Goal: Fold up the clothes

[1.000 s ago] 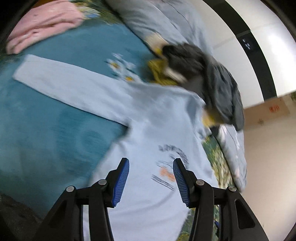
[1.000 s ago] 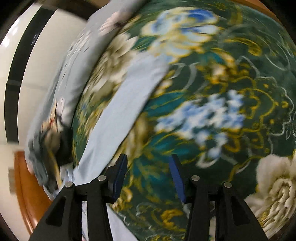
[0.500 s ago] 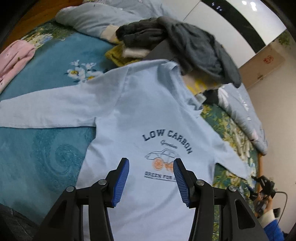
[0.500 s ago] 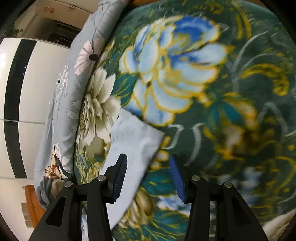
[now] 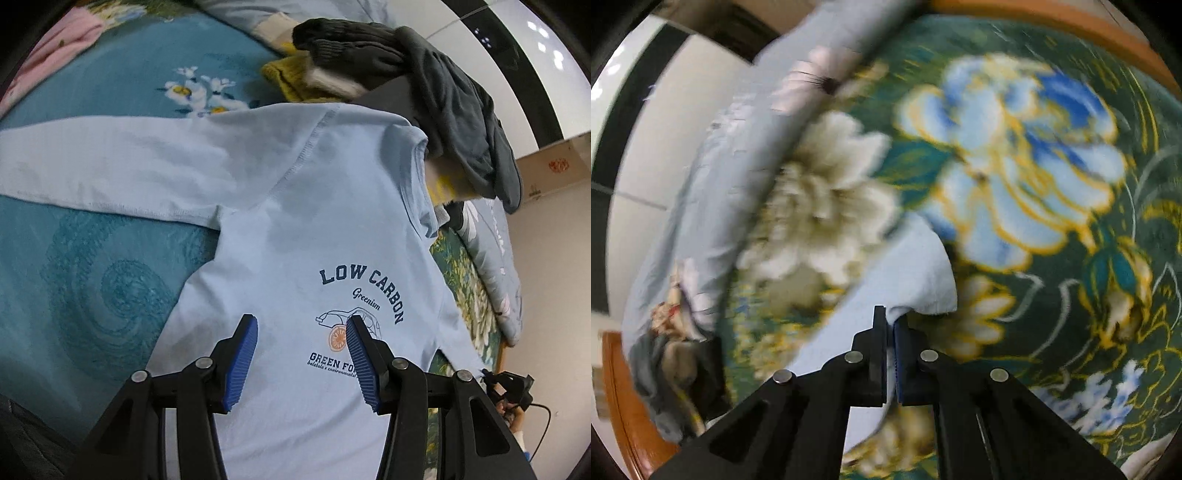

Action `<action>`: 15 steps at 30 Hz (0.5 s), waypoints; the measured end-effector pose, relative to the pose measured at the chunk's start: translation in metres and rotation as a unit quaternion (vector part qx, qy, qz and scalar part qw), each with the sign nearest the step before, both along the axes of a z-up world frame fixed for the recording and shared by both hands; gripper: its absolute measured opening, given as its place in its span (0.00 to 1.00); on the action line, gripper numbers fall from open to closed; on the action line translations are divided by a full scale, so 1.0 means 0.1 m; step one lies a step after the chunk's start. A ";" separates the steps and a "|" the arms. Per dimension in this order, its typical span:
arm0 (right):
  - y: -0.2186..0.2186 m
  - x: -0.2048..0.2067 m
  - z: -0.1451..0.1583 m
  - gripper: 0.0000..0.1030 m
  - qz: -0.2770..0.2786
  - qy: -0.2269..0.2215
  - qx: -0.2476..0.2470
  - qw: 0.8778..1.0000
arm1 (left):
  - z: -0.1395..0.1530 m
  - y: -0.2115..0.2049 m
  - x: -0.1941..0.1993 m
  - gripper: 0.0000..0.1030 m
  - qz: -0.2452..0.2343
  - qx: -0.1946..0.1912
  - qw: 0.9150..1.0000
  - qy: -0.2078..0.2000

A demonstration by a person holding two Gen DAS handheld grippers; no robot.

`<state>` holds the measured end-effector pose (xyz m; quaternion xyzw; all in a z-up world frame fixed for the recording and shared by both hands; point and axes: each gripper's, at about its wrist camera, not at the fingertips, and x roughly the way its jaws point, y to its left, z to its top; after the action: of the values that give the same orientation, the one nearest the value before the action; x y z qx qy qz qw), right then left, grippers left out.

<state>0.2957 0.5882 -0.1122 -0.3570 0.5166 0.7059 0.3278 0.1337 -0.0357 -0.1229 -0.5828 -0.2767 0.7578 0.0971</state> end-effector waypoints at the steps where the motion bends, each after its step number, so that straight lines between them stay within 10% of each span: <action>1: -0.07 -0.05 0.12 0.03 0.016 0.011 0.013 1.000 | 0.00 -0.03 0.00 0.52 0.006 0.006 1.000 0.000; 5: -0.76 -0.37 0.86 0.03 0.141 0.089 0.089 0.982 | 0.02 -0.18 -0.01 0.52 0.035 0.032 0.999 0.007; 10: -2.11 -0.77 1.63 0.03 0.308 0.184 0.189 0.914 | 0.05 -0.39 0.01 0.52 0.077 0.054 0.995 0.014; 15: -3.74 -1.38 1.42 0.03 0.439 0.212 0.207 0.848 | 0.19 -0.71 0.02 0.52 0.122 0.067 0.989 0.043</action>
<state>0.1581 0.2146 0.0300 -0.3118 0.2050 0.9253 -0.0670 0.1356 -0.1070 -0.1040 -0.5032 -0.3919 0.7682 0.0548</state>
